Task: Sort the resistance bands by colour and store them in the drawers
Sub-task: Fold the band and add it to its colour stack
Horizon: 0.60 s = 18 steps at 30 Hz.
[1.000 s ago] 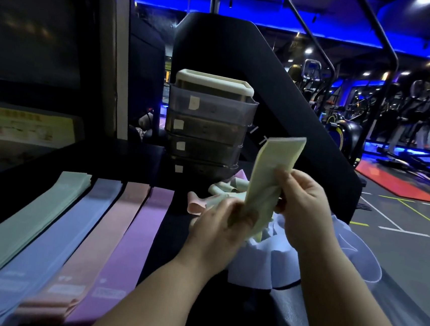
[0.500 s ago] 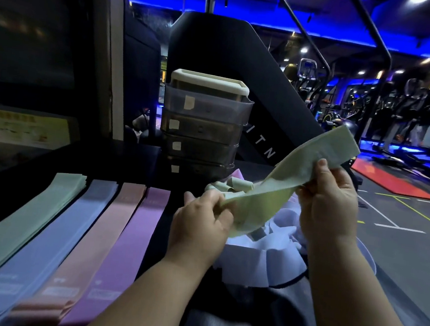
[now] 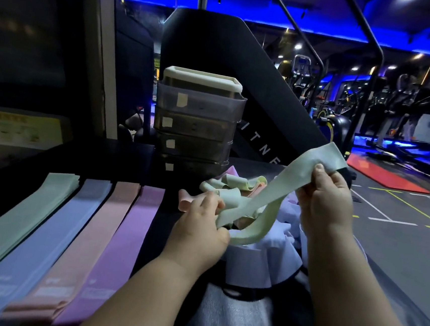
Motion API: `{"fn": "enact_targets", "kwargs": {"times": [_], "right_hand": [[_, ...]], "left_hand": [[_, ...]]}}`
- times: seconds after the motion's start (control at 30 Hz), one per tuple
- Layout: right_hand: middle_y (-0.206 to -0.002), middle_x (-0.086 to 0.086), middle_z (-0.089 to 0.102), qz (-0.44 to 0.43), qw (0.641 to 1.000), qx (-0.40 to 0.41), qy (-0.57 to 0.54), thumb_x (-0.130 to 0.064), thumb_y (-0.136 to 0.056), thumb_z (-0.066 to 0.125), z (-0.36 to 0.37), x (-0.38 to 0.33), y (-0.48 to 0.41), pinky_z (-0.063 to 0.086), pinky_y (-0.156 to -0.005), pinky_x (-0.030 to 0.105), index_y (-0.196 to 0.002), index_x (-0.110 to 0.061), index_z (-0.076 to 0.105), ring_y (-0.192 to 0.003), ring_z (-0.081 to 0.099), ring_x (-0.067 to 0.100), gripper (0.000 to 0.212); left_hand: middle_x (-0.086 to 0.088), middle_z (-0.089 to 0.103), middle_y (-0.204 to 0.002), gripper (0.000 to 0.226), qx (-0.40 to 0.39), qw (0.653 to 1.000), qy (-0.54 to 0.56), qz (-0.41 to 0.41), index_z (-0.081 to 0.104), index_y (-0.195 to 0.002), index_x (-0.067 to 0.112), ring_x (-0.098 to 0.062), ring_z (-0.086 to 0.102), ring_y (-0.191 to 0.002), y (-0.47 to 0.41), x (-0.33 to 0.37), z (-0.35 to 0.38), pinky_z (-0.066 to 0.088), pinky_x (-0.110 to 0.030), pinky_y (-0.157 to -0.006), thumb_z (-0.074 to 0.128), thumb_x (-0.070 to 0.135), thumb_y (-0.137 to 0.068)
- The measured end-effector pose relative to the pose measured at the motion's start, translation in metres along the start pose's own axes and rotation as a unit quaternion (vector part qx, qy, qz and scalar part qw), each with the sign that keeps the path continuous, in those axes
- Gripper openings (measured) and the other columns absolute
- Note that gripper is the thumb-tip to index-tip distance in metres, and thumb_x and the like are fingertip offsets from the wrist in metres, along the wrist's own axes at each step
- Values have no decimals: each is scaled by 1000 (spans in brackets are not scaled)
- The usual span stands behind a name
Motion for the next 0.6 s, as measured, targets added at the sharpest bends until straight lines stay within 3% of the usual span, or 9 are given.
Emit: {"fn": "enact_targets", "kwargs": {"times": [0.13,0.2,0.33,0.5,0.6], "right_hand": [[-74,-5,66,-5,1000,6,8,-13,-101,49,-6,-1,-5,50,-65,22,-92,-17,61,-68,60,8,16],[-73,-5,65,-2,1000,18,-10,-12,-100,49,-10,-2,-7,50,-63,21,-91,-17,61,-66,61,8,16],[-72,-1,60,6,999,37,-25,-11,-100,50,-16,-1,-9,49,-56,17,-87,-15,57,-61,58,7,15],[-76,2,60,8,999,37,24,-12,-101,48,-18,3,-10,49,-53,18,-88,-14,55,-57,59,6,15],[-82,3,64,23,999,27,26,-12,-101,47,-16,8,-8,54,-59,21,-91,-14,57,-66,64,9,15]], "left_hand": [[-3,51,-132,37,-13,998,-43,-45,56,-119,30,-28,51,-119,-2,-11,0,45,-33,-92,49,17,-86],[-7,53,-127,28,-21,998,5,-64,57,-111,30,-30,55,-107,-2,-12,0,46,-32,-85,45,17,-89],[-5,53,-112,12,36,991,100,-75,45,-96,26,-24,53,-88,2,-4,-19,35,-23,-59,46,16,-89],[6,49,-121,34,25,993,103,-61,44,-108,30,-12,49,-97,6,4,-30,34,-8,-63,64,21,-82],[12,43,-121,43,-3,995,88,-49,47,-110,33,-5,46,-100,10,13,-36,34,-9,-67,74,38,-78]]}}
Point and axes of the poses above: each hand's wrist, its own y-axis away from the middle knuckle, its own z-axis out of the palm, x = y × z, the point moved 9 cm from there along -y, towards the middle knuckle
